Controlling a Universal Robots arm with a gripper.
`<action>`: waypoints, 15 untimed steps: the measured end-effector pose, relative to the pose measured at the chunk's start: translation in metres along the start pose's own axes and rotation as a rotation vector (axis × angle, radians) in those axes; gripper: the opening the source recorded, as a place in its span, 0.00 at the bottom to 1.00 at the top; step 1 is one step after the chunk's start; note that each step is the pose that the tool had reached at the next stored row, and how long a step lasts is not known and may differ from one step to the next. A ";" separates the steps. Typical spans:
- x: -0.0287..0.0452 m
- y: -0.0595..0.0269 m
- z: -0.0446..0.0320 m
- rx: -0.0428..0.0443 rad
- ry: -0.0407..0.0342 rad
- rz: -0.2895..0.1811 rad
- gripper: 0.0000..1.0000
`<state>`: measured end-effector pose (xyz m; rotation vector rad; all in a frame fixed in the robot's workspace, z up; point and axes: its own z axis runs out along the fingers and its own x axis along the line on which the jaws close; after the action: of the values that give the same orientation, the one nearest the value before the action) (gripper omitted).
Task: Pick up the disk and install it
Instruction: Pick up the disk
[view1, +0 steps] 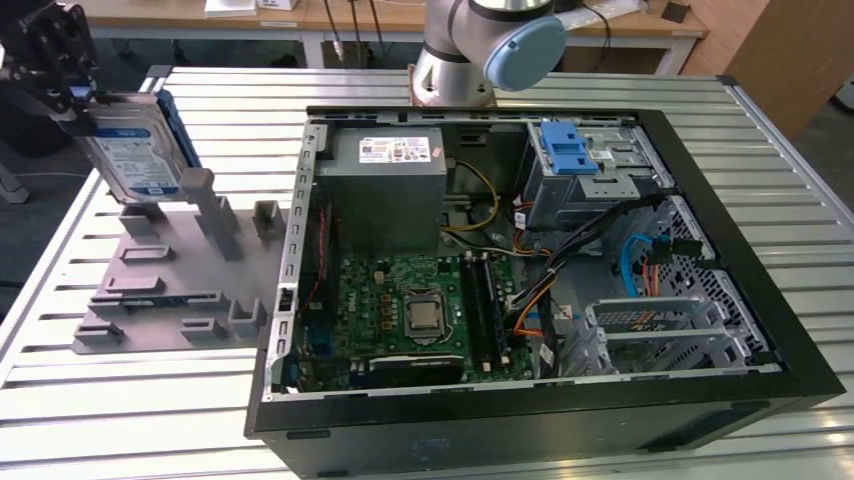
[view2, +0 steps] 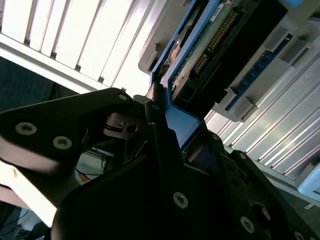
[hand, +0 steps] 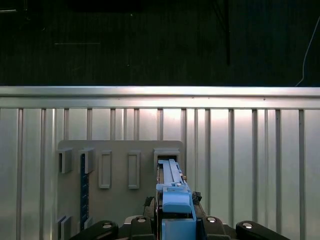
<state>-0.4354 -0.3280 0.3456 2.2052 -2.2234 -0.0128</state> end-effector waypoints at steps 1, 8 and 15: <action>0.0000 0.0000 -0.0005 0.0000 0.0000 0.000 0.36; 0.0000 0.0000 -0.0036 0.0000 0.0000 0.000 0.36; 0.0000 0.0001 -0.0071 0.0000 0.0000 0.000 0.36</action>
<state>-0.4354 -0.3280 0.3527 2.2052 -2.2234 -0.0128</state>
